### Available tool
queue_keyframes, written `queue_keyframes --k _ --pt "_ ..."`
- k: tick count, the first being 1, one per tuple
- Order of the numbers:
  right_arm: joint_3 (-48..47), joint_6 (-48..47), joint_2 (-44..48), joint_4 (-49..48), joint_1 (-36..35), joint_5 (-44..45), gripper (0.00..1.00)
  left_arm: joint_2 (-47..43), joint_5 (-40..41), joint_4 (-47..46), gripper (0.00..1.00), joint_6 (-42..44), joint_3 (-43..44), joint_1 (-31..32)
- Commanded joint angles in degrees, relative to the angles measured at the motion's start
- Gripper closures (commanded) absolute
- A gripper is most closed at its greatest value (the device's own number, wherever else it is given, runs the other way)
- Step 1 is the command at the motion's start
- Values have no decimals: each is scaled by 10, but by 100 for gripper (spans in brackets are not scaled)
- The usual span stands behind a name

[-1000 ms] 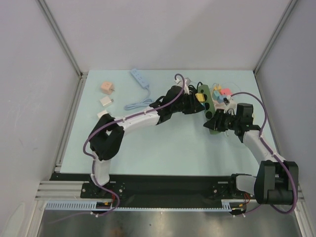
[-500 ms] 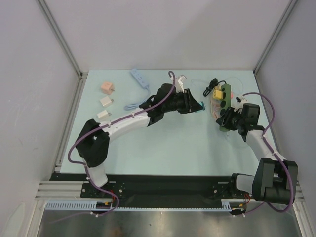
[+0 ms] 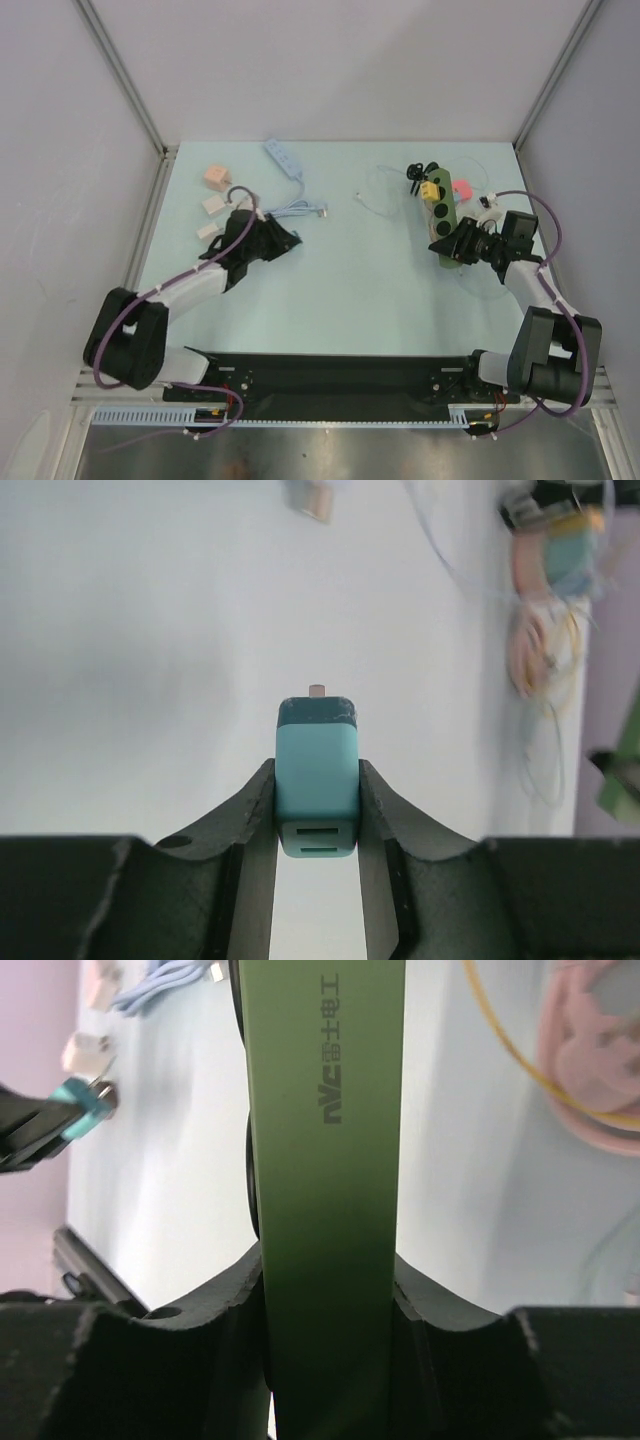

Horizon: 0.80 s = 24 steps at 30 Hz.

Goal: Pull the plug off the socket
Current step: Place the plug at the center of the board.

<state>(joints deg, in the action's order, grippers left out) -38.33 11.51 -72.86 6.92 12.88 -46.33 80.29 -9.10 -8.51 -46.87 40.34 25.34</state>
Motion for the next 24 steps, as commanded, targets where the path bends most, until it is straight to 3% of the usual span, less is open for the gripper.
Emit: queue_keyframes --k 1,5,9,19,24 --pt "-30 -22 4 -55 1 -99 100 -73 70 -3 100 29 -50 -56" --pt "-27 -20 5 -59 1 -103 100 -76 131 26 100 50 -65 -104" --pt "-27 -20 7 -59 1 -104 100 -40 133 24 100 59 -56 -163" --pt "-26 -18 4 -62 2 -107 100 80 146 102 98 136 59 -231" --pt "-25 -18 4 -61 1 -105 100 114 132 111 87 151 77 -245"
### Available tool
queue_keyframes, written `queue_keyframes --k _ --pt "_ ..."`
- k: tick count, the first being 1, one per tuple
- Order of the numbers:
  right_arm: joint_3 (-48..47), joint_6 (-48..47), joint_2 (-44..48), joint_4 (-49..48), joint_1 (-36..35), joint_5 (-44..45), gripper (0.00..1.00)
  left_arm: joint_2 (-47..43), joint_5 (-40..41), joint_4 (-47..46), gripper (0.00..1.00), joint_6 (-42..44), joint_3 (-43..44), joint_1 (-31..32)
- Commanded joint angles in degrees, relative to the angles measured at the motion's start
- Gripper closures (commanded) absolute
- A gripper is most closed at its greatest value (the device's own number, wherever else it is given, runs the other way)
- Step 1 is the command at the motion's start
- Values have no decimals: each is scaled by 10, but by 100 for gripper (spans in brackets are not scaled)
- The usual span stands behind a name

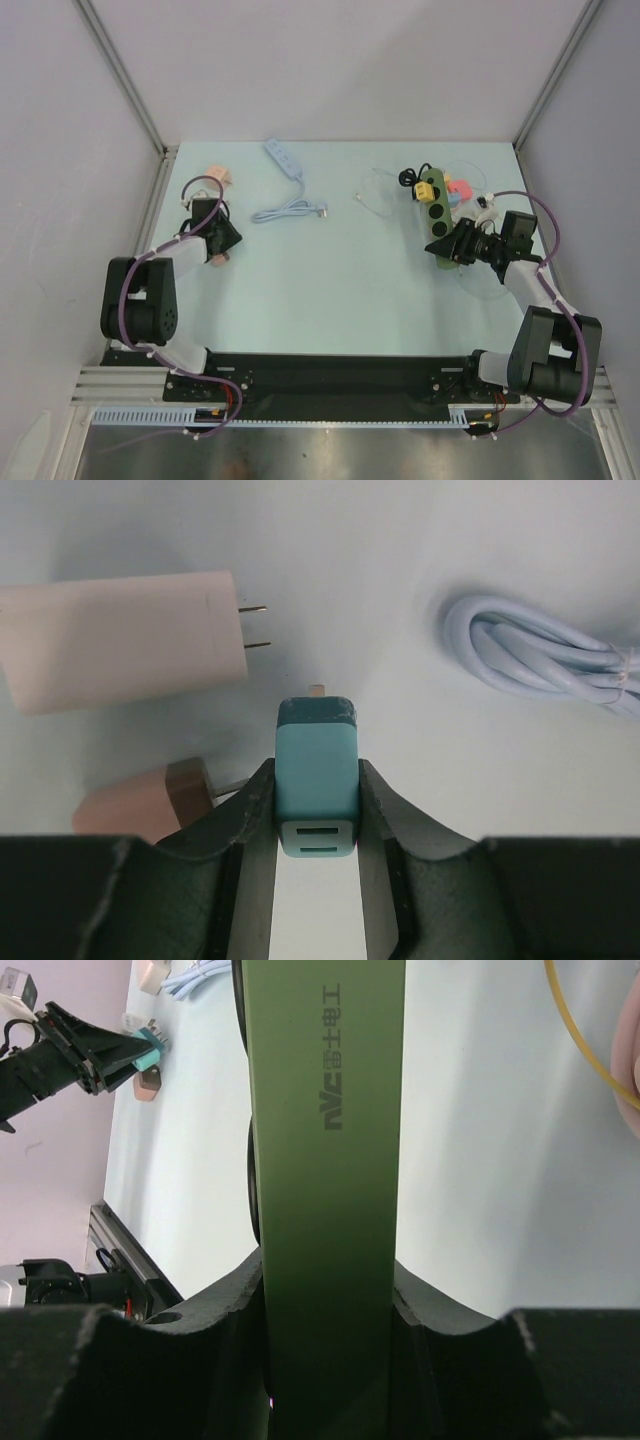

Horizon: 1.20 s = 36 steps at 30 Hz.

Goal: Pull the plug off the socket
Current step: Place the plug at the center of the board.

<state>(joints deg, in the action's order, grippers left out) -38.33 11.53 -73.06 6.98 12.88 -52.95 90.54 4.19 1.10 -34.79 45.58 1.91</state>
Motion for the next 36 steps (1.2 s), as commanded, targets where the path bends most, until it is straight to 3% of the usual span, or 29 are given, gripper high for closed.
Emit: queue_keyframes --k 1,4,10,17,21,24,30,36 --pt "-26 -18 5 -62 2 -38 100 16 -7 17 79 31 28 -13" --pt "-27 -19 2 -61 2 -39 100 7 -12 17 59 31 25 -16" --pt "-27 -18 1 -62 2 -39 100 -50 -7 34 37 37 20 -16" --pt "-28 -19 5 -61 2 -43 100 -164 -21 53 33 53 -3 -16" --pt "-27 -25 6 -62 1 -55 100 -220 -104 -2 29 54 -37 -15" --pt "-27 -30 5 -64 0 -70 100 -241 -198 -63 13 26 -71 -2" --pt "-25 -38 3 -63 -8 -78 100 -191 -236 -151 10 -19 -44 134" --pt "-26 -48 2 -58 -20 -74 100 -63 -210 -197 10 -79 77 268"
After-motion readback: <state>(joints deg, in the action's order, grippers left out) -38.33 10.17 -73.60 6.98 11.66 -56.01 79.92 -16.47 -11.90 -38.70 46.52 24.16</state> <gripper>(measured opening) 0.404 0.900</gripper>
